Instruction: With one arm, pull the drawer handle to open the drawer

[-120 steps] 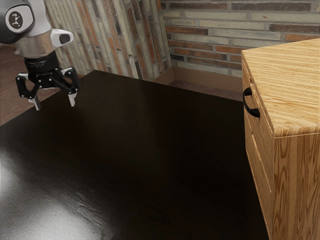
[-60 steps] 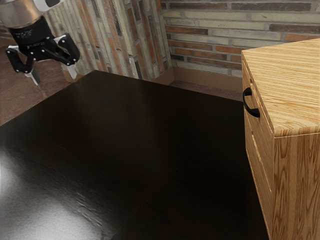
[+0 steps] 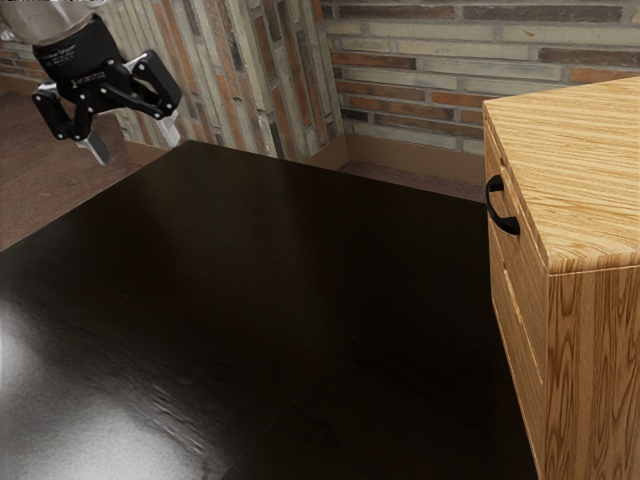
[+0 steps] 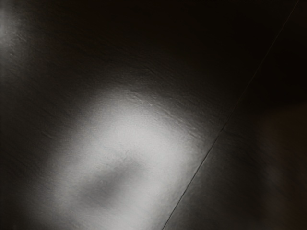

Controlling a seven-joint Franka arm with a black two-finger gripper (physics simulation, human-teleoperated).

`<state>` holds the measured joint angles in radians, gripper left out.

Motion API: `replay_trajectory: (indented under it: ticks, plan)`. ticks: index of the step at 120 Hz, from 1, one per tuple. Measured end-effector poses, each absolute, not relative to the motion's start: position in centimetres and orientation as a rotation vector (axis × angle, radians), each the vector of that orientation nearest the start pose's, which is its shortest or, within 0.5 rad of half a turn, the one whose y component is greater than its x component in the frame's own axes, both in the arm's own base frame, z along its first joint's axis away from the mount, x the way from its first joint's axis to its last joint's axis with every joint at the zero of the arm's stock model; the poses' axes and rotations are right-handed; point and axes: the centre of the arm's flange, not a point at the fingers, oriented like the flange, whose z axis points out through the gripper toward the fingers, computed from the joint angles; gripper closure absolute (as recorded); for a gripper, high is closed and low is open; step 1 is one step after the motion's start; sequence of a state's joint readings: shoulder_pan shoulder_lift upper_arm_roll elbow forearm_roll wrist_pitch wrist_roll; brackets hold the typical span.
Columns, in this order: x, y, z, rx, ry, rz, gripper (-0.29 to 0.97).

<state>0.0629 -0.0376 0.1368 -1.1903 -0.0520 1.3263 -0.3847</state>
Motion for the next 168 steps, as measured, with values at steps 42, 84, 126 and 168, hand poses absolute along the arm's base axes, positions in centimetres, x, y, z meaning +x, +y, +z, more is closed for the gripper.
replay_trajectory:
  ticks: [42, 84, 126, 168]
  plan:
    - [44.7, 5.6, 72.9, -3.172, -0.774, 0.015, 0.00]
    - [45.4, -0.7, 72.4, -3.230, -0.615, -0.134, 0.00]
    - [47.5, -7.1, 72.2, -3.349, -0.789, -0.281, 0.00]
    - [52.6, -8.8, 69.3, -3.339, -1.144, -0.312, 0.00]
